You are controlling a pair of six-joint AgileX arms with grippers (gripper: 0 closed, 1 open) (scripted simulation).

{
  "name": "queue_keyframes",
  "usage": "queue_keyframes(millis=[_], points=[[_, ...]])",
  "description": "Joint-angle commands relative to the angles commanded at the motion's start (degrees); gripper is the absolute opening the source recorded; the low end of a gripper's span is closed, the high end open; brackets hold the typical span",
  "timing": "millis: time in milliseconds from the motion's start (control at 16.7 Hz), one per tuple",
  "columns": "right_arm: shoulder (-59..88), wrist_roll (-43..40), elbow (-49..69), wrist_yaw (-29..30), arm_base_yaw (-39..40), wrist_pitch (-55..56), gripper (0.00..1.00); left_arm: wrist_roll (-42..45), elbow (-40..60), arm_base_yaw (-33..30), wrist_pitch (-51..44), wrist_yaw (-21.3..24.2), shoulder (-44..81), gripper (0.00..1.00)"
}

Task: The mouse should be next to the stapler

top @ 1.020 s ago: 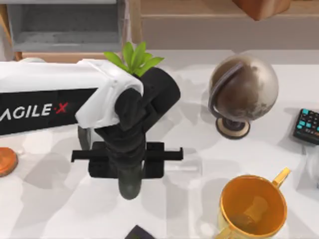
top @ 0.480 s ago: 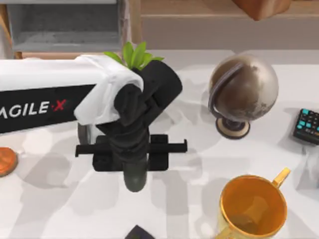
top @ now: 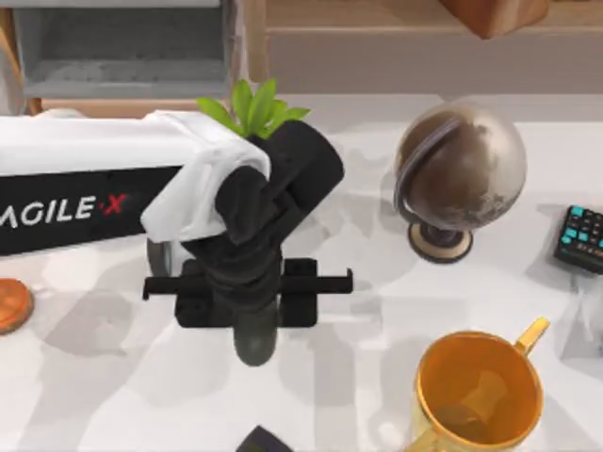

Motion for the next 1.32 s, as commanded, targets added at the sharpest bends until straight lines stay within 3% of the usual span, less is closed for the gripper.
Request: queue_keyframes(millis=[480, 1260, 1320], points=[[0.0, 0.0, 0.0, 0.0, 0.0, 0.0, 1.0, 0.16, -1.98, 0.06, 0.09, 0.05, 1.78, 0.0], [0.0, 0.0, 0.0, 0.0, 0.0, 0.0, 1.0, 0.16, -1.98, 0.06, 0.09, 0.05, 1.78, 0.98], [0.0, 0.0, 0.0, 0.0, 0.0, 0.0, 1.0, 0.16, -1.98, 0.06, 0.09, 0.05, 1.78, 1.0]])
